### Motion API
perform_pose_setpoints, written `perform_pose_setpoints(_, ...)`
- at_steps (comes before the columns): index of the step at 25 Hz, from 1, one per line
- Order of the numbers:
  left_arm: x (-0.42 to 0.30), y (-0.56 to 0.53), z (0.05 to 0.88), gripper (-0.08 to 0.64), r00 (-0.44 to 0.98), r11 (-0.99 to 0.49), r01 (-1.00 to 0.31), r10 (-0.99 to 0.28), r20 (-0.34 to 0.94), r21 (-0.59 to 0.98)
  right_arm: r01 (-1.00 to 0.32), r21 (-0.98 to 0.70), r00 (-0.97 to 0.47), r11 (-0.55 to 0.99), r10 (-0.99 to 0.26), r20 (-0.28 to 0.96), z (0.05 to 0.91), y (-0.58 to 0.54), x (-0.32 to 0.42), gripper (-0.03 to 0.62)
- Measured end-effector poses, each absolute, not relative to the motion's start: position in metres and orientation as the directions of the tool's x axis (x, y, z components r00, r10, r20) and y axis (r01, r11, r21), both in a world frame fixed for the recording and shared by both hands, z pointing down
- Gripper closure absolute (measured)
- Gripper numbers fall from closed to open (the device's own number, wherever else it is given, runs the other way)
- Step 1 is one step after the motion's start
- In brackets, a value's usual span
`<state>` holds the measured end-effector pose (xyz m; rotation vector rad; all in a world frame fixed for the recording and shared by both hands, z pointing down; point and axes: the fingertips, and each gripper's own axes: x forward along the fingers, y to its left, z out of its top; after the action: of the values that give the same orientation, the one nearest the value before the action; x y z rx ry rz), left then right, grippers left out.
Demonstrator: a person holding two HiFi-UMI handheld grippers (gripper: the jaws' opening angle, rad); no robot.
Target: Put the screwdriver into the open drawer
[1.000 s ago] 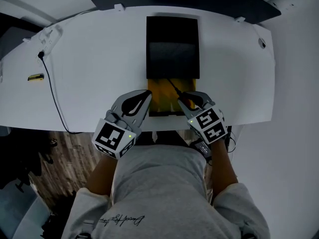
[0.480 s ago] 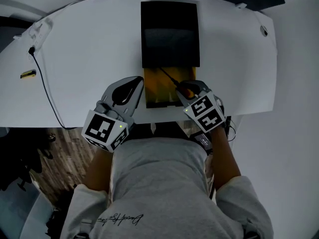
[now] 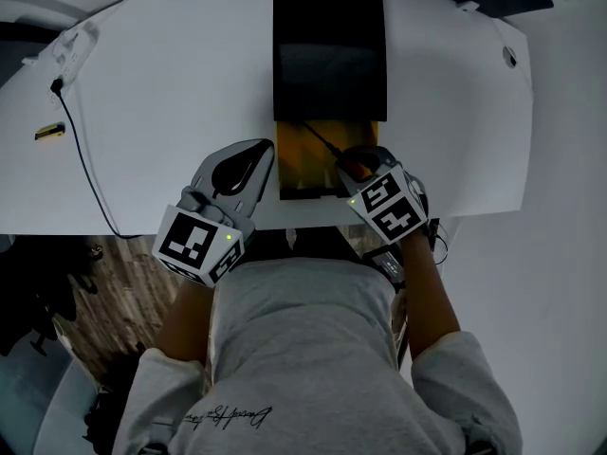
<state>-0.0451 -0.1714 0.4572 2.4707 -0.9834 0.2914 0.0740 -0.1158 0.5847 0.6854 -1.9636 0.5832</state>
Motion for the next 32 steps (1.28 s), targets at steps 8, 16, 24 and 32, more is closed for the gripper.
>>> perform_pose_setpoints(8,-0.048,-0.166,0.466,0.560,0.714,-0.625,-0.700,-0.598,0.364,0.346,-0.656,-0.095,-0.353,0.749,-0.193,0.916,0.597,-0.114,0.075,0.486)
perform_pose_setpoints(16,-0.053,-0.166,0.471,0.560,0.706,-0.612,-0.708,-0.602,0.372,0.352,-0.624,-0.068,-0.300,0.778,-0.159,0.941,0.609,-0.115,0.075,0.486)
perform_pose_setpoints(24,-0.054,-0.167,0.474,0.560,0.706,-0.611,-0.708,-0.601,0.374,0.355,-0.598,-0.044,-0.250,0.801,-0.133,0.959,0.617,-0.117,0.072,0.486)
perform_pose_setpoints(32,-0.056,-0.169,0.479,0.560,0.705,-0.601,-0.709,-0.599,0.379,0.368,-0.589,-0.041,-0.226,0.807,-0.116,0.967,0.621,-0.122,0.067,0.486)
